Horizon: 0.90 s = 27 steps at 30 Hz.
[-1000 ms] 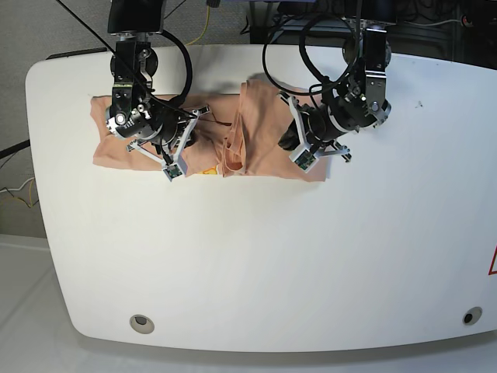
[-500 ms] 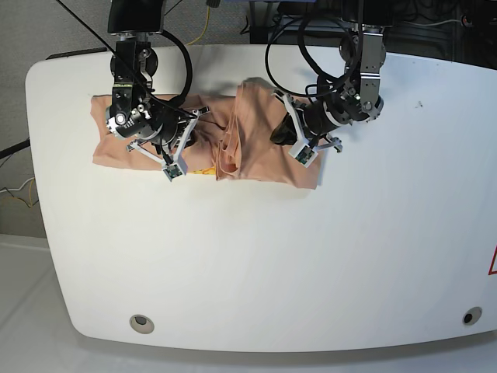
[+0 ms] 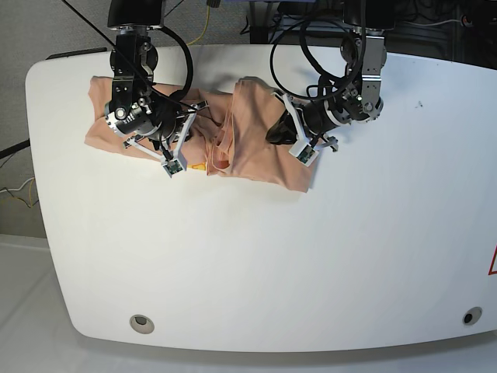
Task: Fold the T-shirt properly
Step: 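Open the right gripper and lift it off the strip end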
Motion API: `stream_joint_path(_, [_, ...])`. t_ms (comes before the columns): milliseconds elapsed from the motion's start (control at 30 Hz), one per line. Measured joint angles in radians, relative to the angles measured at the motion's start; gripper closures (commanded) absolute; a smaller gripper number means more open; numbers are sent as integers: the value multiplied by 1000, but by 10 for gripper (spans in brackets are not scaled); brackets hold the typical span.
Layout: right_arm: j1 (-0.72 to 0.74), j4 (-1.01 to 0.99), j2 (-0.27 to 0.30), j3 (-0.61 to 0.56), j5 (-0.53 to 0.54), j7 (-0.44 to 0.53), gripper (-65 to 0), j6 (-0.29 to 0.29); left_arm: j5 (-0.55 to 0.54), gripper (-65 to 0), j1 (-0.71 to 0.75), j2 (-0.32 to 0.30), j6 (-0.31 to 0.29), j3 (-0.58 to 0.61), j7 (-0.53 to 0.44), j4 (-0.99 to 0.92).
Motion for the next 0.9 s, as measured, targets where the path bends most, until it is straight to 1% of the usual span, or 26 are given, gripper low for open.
stream_joint_path(267, [5,2,0,0,0,-1,0,0,0,-32,3,-2,0,0,-4,0])
stream_joint_path(467, [25,2,0,3,0,0,0,-1,-14,-32,3,-27,-7,1,-5,1])
stream_joint_path(667, [34,4,-2,3,0,-2,0,-1,-14,-32,4,-27,-8,-2,-4,1])
stream_joint_path(800, [53,6,1,6,0,0,-1,-4,-15,-32,6,-24,-15,-30,-4,1])
stream_joint_path(900, [57,45,-8,54,2,0,-1,-4,-15,-32,6,-25,-16,-54,-4,1])
